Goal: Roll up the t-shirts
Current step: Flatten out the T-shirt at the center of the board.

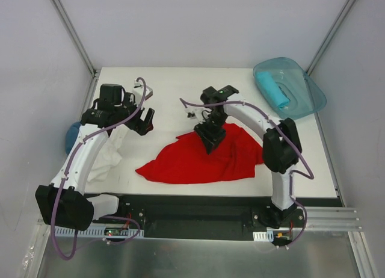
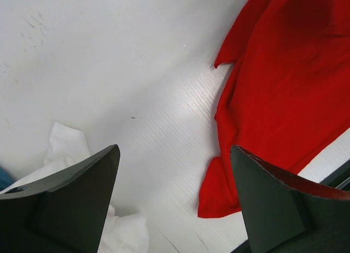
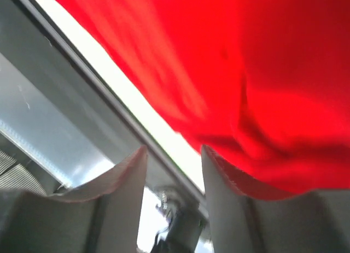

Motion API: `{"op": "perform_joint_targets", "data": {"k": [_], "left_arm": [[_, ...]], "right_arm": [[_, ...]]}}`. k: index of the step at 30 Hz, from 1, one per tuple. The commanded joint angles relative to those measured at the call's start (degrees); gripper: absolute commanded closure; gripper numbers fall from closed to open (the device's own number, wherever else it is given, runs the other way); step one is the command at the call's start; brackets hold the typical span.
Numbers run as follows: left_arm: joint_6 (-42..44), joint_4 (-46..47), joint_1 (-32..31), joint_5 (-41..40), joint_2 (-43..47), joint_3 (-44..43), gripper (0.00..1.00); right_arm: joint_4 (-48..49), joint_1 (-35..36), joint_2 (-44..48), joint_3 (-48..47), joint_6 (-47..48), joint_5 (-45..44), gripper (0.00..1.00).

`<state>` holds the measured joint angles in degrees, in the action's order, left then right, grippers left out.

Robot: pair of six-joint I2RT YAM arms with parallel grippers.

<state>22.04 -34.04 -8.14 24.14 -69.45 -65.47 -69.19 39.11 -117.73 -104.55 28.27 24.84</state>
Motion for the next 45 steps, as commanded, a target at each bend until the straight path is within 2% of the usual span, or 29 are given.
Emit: {"op": "perform_joint_targets", "data": {"k": [1,2,4,5,7,8,10,11,12,15,16,20,24,28,34,39,43,45], "left_arm": [[-2.6,0.1,0.2,5.3,0.2,-1.6,0.19],[-3.8,0.8,-0.6,6.9,0.7,-0.5,0.19],[-6.2,2.0,-3.7,8.7,1.4,1.0,0.16],[-6.2,2.5,-9.3,8.4,1.7,2.0,0.16],[-4.5,3.4,-15.4,7.2,0.5,1.8,0.18],[-4.1,3.5,-20.8,7.0,-1.9,0.4,0.19],[-3.2,5.8,-26.5,6.7,-4.6,-1.1,0.21],[-3.0,6.9,-28.9,7.1,-7.6,-2.5,0.22],[-1.9,7.9,-34.3,7.6,-9.2,-3.4,0.23],[1.0,12.2,-42.5,5.5,-17.1,-7.3,0.28],[1.4,14.2,-43.6,6.6,-19.4,-8.5,0.35],[1.3,15.4,-48.7,9.6,-34.9,-19.9,0.46],[0.9,15.6,-56.3,8.0,-45.7,-29.3,0.44],[-2.0,16.7,-59.5,2.9,-55.3,-38.7,0.40],[-1.8,18.7,-60.6,-4.6,-62.7,-42.7,0.38],[-1.7,19.7,-60.6,-9.3,-64.8,-42.4,0.40],[-1.6,19.8,-60.5,-11.2,-66.1,-41.2,0.49],[-0.3,19.7,-60.4,-11.6,-66.1,-40.4,0.68]], "right_arm": [[-3.9,-10.8,9.6,10.1,2.6,-4.7,0.49],[-3.8,-15.5,11.9,12.9,3.1,-5.4,0.48],[-3.7,-20.4,13.7,13.3,3.2,-6.6,0.45],[-3.7,-24.6,15.2,13.0,3.7,-6.8,0.44],[-3.1,-28.1,16.8,10.6,4.1,-7.7,0.40],[-2.8,-31.1,17.4,9.5,4.1,-8.0,0.39],[-2.7,-33.4,18.2,5.8,4.1,-9.2,0.37],[-2.0,-35.3,18.8,5.1,3.9,-9.9,0.37],[-1.3,-36.3,20.6,4.7,3.3,-10.4,0.37],[0.5,-40.2,25.2,5.7,2.8,-11.8,0.36],[0.8,-42.8,26.4,6.7,2.7,-11.9,0.36],[0.3,-52.3,31.5,11.6,1.3,-10.3,0.35],[-1.6,-63.3,35.0,17.2,1.0,-6.3,0.35],[-2.9,-68.1,37.0,20.8,1.4,-2.7,0.35],[-1.8,-70.3,38.2,24.2,2.5,0.7,0.35],[-1.8,-71.0,36.3,23.9,2.1,2.8,0.36],[-1.5,-71.0,35.0,23.5,1.4,3.5,0.36],[-1.5,-71.0,34.7,23.4,1.0,3.6,0.36]]}}
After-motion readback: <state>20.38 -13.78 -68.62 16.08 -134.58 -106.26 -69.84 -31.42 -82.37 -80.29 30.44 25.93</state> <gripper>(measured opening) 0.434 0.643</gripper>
